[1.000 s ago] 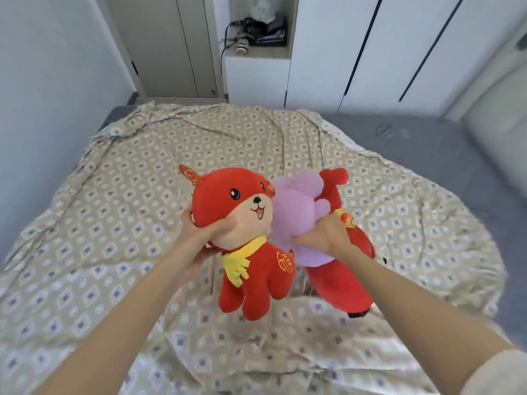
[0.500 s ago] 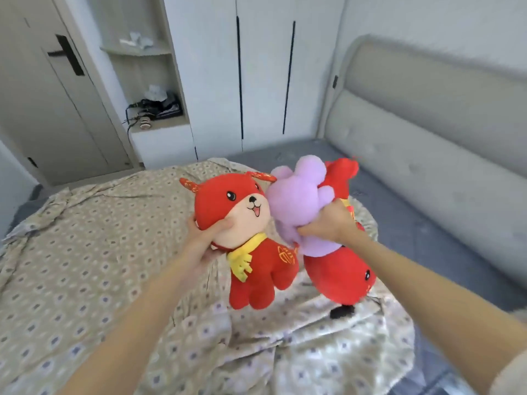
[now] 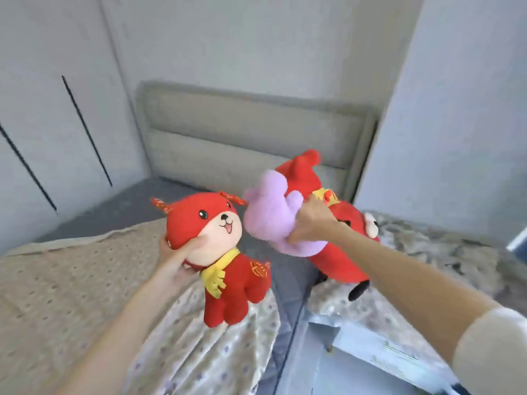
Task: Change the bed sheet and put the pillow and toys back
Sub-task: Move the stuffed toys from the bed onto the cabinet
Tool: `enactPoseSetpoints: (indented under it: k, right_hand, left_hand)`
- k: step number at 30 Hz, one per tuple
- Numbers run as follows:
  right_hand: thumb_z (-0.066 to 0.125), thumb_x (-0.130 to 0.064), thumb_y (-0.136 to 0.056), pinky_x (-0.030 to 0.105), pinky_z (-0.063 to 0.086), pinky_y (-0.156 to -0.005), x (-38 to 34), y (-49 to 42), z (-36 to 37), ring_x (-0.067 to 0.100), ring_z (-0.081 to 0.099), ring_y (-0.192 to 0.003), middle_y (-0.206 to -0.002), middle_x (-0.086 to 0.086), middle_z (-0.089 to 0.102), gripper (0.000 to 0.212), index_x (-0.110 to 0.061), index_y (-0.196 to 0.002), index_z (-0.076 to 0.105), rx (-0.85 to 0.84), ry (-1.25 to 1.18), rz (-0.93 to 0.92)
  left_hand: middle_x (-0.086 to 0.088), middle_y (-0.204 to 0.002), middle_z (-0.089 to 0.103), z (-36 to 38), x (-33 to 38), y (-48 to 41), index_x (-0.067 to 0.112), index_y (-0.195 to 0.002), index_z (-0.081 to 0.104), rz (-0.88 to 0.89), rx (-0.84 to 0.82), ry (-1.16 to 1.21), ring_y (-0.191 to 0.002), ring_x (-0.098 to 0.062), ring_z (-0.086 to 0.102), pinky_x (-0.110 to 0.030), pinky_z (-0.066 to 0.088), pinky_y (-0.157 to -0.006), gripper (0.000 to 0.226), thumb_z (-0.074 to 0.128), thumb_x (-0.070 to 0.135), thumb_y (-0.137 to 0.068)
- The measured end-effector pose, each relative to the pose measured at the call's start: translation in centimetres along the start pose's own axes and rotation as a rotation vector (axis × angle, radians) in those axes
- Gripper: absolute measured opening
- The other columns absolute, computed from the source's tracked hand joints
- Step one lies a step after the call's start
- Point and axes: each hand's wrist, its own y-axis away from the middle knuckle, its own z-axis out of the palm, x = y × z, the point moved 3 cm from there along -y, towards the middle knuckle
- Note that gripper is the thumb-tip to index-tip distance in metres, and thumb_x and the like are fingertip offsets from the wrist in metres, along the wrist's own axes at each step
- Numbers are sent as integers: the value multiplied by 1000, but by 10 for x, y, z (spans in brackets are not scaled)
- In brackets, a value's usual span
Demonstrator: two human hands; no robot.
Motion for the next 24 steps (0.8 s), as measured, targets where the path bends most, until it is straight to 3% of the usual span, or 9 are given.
enactPoseSetpoints:
  k: [3,6,10,17,21,24]
  right_hand:
    - [66,-63,-59,31,28,-71,85,31,-7,20,37,-84,-70,-7,33,57,-19,-87,44,-43,64,65]
    - [68,-65,-59,30,28,-76,156,57,-14,19,35,-85,-76,-4,39,59,-18,-86,44,-69,171,104]
    - [69,-61,-60,30,27,-76,258,86,-20,18,33,-85,-83,-3,43,58,-19,-93,46,-114,259,152]
    - [69,-58,-62,32,32,-86,397,99,-28,22,43,-100,-103,-3,55,62,-19,-108,54,-210,396,148]
    - [62,-51,-64,35,32,-94,448,95,-3,23,44,-95,-101,-4,53,48,-23,-103,56,-346,367,181]
    - [63,-42,-73,31,30,-100,482,99,52,28,45,-110,-116,2,54,47,-19,-114,57,-430,266,312]
  left_hand:
    - [-11,-116,67,80,-28,2,15,-131,49,-73,-176,-32,-92,-23,70,-35,58,-59,69,77,3,-68]
    - [-11,-127,60,150,-55,2,17,-139,39,-87,-276,-74,-107,-31,64,-45,57,-72,82,78,3,-69]
    - [-6,-128,54,261,-99,5,24,-137,30,-112,-319,-75,-105,-28,61,-48,55,-75,81,73,-1,-73]
    - [-8,-132,55,408,-157,-9,21,-141,30,-182,-473,-90,-112,-31,59,-56,53,-84,87,77,4,-69]
    - [-9,-128,59,456,-178,-36,18,-140,35,-209,-523,-118,-109,-30,62,-50,56,-78,99,86,6,-56]
    - [-7,-126,60,477,-198,-62,21,-139,35,-236,-539,-163,-108,-29,63,-49,57,-77,103,87,11,-51]
